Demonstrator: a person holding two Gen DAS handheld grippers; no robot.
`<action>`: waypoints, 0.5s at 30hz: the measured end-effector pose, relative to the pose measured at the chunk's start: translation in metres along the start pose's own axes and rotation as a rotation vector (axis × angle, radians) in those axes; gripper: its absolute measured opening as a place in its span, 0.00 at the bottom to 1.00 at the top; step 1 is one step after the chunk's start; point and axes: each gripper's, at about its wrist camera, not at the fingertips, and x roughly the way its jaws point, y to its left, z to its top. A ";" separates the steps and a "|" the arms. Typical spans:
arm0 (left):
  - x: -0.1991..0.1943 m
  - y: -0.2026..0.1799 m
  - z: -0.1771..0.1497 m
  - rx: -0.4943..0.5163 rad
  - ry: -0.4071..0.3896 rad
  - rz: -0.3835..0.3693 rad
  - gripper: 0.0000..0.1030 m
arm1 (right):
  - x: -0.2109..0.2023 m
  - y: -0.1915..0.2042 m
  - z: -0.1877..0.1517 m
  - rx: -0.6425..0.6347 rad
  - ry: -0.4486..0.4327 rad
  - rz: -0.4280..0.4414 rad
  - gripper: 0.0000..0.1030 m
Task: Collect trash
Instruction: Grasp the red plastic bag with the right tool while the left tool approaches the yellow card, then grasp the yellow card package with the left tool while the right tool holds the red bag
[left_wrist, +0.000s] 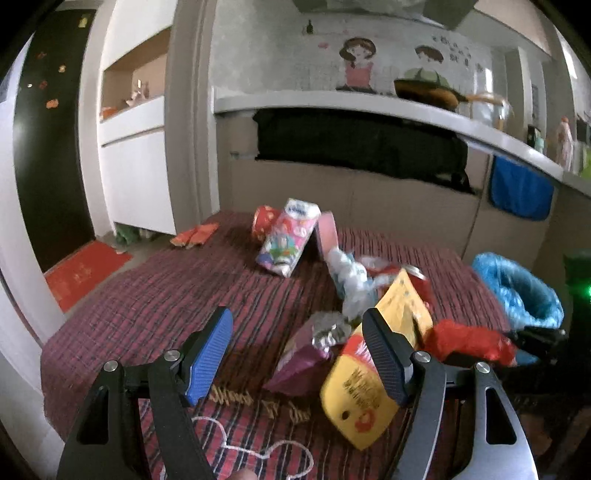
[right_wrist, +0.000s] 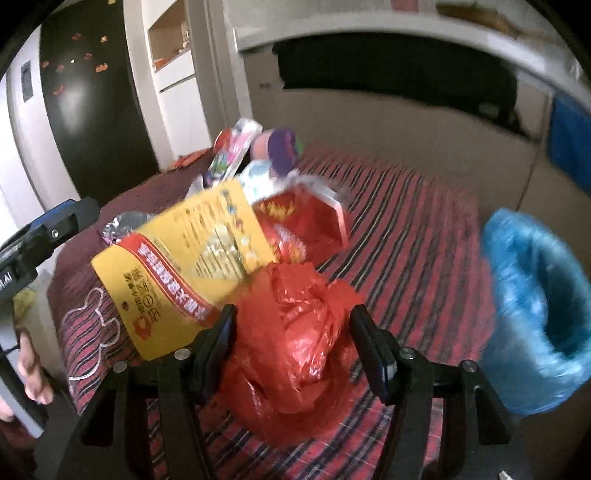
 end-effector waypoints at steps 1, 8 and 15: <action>0.003 0.001 -0.001 -0.012 0.018 -0.025 0.71 | 0.000 -0.002 0.000 0.011 -0.001 0.012 0.58; 0.008 0.000 -0.013 -0.064 0.072 -0.174 0.71 | -0.038 -0.018 -0.005 -0.012 -0.097 -0.003 0.42; 0.019 -0.002 -0.028 -0.127 0.184 -0.282 0.66 | -0.051 -0.034 -0.019 0.023 -0.084 -0.045 0.42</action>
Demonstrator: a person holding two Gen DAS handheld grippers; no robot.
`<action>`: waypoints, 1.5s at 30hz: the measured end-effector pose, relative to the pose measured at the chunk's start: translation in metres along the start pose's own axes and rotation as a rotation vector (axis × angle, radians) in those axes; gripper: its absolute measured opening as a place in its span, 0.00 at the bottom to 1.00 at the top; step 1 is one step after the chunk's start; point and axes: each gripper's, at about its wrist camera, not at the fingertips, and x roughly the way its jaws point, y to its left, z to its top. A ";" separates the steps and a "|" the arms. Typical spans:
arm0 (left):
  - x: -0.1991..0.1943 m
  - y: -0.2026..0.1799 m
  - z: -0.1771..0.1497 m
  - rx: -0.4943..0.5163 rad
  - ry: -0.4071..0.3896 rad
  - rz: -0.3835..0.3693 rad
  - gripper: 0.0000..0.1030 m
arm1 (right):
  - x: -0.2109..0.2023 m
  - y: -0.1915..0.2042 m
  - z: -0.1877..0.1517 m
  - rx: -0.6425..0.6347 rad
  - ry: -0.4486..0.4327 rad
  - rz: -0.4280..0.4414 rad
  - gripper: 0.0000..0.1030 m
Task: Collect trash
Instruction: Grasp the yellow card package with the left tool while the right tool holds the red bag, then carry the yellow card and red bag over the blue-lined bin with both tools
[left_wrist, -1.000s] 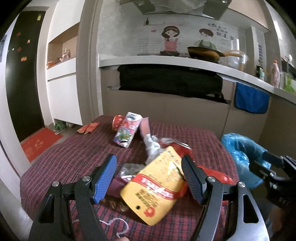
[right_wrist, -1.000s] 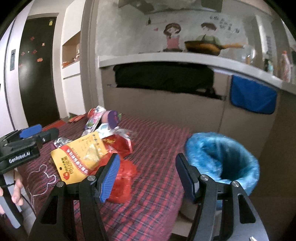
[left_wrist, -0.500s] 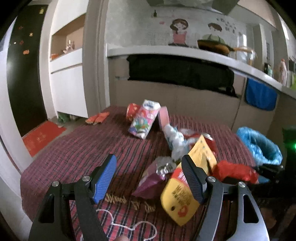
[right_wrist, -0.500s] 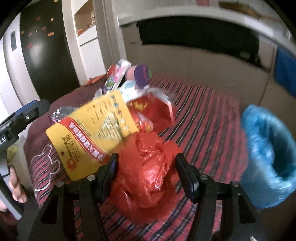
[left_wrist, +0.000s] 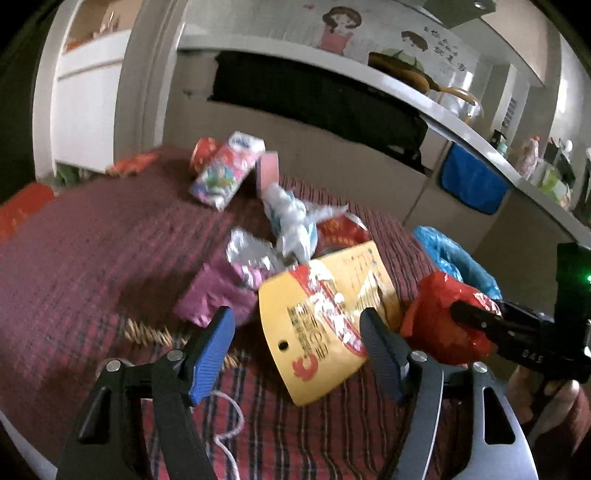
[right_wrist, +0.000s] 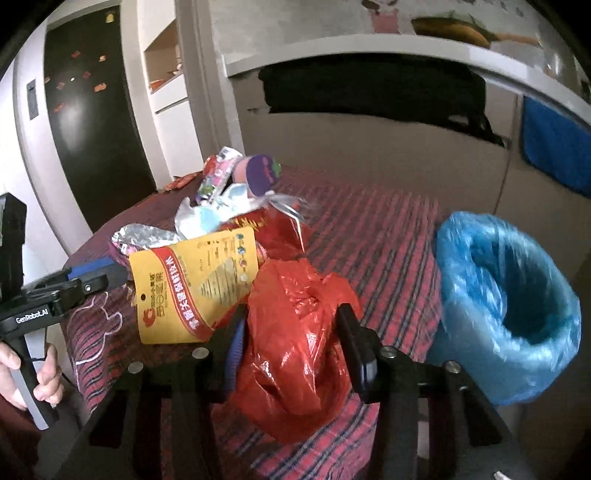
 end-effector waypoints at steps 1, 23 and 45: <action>0.002 0.000 -0.002 -0.002 0.008 0.002 0.66 | 0.000 -0.002 -0.002 0.010 0.001 0.000 0.42; 0.036 -0.059 -0.001 0.109 0.106 -0.226 0.34 | -0.026 -0.012 -0.020 0.017 -0.057 -0.088 0.42; 0.005 -0.115 0.043 0.176 -0.120 -0.015 0.01 | -0.069 -0.033 -0.009 0.050 -0.184 -0.071 0.41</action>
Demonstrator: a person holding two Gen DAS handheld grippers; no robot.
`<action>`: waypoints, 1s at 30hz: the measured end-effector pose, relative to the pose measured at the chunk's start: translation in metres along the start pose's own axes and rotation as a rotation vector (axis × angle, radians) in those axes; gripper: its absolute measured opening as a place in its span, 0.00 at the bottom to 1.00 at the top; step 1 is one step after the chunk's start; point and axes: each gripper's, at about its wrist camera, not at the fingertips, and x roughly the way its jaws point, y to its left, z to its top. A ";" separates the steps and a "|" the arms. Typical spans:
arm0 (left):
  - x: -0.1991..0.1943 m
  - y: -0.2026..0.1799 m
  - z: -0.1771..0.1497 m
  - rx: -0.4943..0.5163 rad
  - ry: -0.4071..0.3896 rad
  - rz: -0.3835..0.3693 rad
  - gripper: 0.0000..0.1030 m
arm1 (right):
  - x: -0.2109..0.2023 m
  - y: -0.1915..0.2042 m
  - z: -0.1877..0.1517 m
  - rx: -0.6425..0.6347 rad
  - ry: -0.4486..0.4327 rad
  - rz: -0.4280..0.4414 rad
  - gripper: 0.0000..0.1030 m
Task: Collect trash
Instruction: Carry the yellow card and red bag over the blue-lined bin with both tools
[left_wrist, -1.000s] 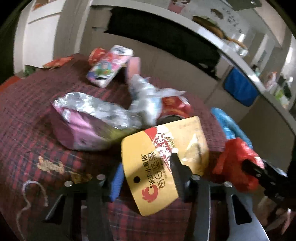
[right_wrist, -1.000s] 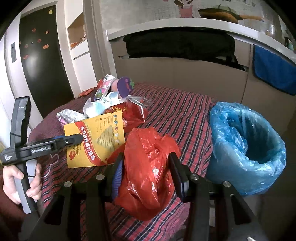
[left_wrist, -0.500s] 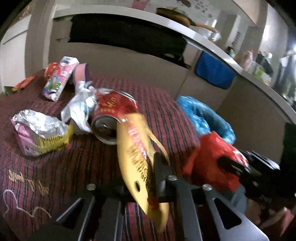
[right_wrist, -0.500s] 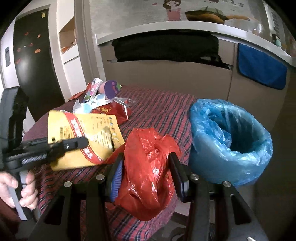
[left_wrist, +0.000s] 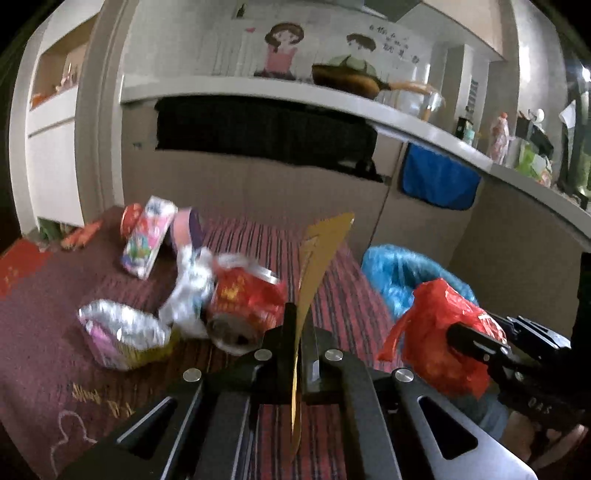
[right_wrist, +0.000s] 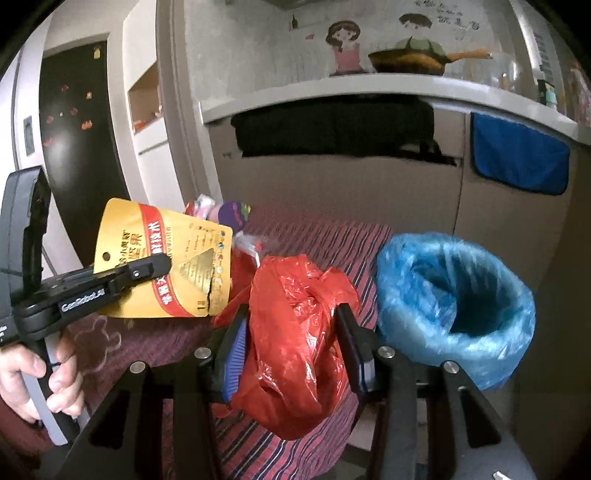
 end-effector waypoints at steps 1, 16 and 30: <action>-0.002 -0.003 0.005 0.004 -0.015 0.001 0.01 | -0.003 -0.004 0.005 0.009 -0.014 0.002 0.41; 0.085 -0.146 0.096 0.150 -0.112 -0.232 0.01 | -0.040 -0.126 0.083 0.088 -0.192 -0.247 0.40; 0.218 -0.175 0.061 0.116 0.122 -0.204 0.01 | 0.026 -0.213 0.061 0.219 -0.046 -0.289 0.41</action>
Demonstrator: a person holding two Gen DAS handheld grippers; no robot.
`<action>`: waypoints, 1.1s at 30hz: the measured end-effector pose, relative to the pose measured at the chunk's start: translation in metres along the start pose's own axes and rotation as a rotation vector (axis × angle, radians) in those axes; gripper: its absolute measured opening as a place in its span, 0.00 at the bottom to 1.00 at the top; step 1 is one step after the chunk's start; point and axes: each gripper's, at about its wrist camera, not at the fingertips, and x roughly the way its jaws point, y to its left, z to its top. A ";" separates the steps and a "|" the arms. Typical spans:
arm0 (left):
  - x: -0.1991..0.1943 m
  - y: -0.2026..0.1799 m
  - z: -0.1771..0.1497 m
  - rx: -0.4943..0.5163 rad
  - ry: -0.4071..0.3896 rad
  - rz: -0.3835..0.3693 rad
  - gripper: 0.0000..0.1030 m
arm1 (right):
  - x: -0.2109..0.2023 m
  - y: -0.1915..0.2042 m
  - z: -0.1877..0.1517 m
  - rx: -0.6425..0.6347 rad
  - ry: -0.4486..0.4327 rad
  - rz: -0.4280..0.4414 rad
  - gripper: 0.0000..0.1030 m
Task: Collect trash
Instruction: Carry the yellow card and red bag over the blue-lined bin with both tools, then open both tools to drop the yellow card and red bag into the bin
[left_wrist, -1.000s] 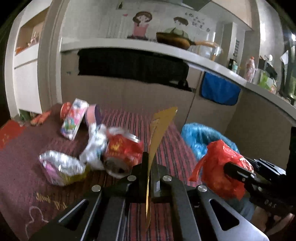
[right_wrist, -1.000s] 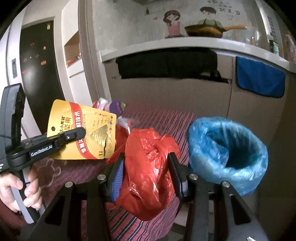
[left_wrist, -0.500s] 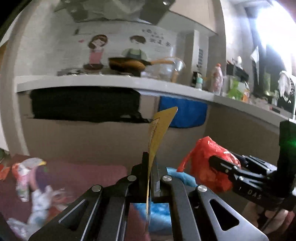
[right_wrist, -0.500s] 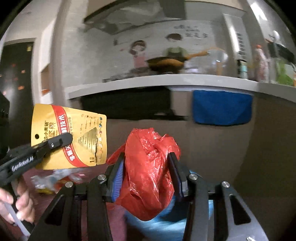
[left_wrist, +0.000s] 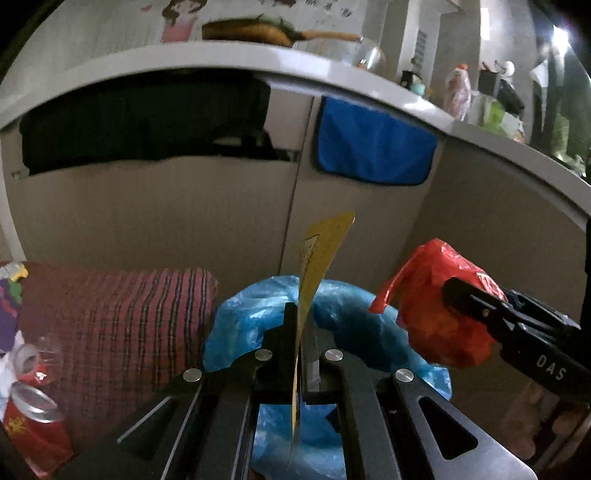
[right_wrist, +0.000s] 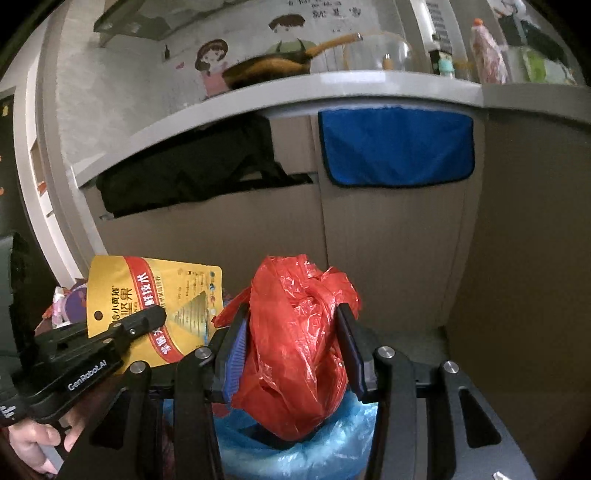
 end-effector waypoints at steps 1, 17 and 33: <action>0.006 0.001 0.000 -0.002 0.009 0.000 0.01 | 0.006 -0.002 -0.002 0.003 0.008 0.002 0.41; 0.029 0.019 -0.010 -0.079 0.102 -0.018 0.57 | 0.041 -0.012 -0.024 0.021 0.065 0.019 0.61; -0.108 0.078 -0.038 -0.079 -0.041 0.133 0.63 | -0.027 0.066 -0.025 -0.103 -0.008 0.070 0.64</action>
